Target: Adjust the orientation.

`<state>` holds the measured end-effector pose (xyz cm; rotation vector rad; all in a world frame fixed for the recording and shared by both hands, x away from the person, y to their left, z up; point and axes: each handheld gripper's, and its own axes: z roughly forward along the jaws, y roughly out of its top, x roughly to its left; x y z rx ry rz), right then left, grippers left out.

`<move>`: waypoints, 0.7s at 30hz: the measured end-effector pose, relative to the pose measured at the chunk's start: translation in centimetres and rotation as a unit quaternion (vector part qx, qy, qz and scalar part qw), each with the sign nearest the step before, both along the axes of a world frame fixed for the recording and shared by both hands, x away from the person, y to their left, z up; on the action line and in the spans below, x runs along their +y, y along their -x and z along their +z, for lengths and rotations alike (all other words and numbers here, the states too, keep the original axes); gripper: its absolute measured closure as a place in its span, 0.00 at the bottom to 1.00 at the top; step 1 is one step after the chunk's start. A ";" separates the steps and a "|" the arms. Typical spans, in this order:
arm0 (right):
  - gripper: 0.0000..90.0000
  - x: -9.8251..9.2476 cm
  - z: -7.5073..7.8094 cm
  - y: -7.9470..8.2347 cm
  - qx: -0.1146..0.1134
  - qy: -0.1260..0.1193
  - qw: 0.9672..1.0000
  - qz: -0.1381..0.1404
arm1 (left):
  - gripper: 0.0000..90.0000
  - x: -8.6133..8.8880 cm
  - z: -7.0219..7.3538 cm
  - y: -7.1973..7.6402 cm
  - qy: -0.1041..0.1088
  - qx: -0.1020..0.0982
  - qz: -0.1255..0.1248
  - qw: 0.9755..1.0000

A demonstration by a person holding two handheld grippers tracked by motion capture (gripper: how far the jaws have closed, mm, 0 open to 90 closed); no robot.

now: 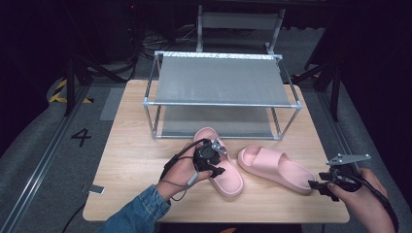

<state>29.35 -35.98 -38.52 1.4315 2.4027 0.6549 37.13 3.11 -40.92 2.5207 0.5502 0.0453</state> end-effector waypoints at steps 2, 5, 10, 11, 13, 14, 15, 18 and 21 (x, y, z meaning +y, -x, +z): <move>0.52 0.0 0.0 0.0 0.004 0.000 1.000 0.000 | 0.72 -0.1 -0.3 -0.1 -0.003 0.000 0.000 1.000; 0.52 0.1 -0.1 0.0 0.004 0.001 1.000 0.002 | 0.74 0.0 -0.4 -0.1 -0.009 0.001 0.006 1.000; 0.52 0.1 0.0 -0.3 0.002 0.001 1.000 0.005 | 0.78 1.1 -0.6 -0.5 -0.027 -0.009 0.032 0.999; 0.52 0.2 0.0 -0.4 0.002 -0.001 1.000 0.006 | 0.78 1.4 -0.5 -0.5 -0.030 -0.008 0.036 0.999; 0.52 0.4 0.1 -0.7 -0.002 0.001 1.000 0.011 | 0.80 1.9 -0.4 -0.5 -0.043 -0.010 0.049 0.998; 0.52 0.5 0.1 -0.8 0.001 -0.001 1.000 0.013 | 0.81 2.3 -0.4 -0.5 -0.042 -0.007 0.056 0.998; 0.52 0.7 0.1 -1.0 0.001 0.000 1.000 0.016 | 0.80 2.7 -0.4 -0.5 -0.043 -0.005 0.061 0.997; 0.52 1.1 0.0 -1.3 0.003 0.000 1.000 0.023 | 0.80 4.3 -0.2 -0.9 -0.041 0.003 0.083 0.996; 0.52 1.4 0.0 -1.6 0.001 0.001 1.000 0.029 | 0.78 5.8 0.0 -1.2 -0.045 0.005 0.112 0.993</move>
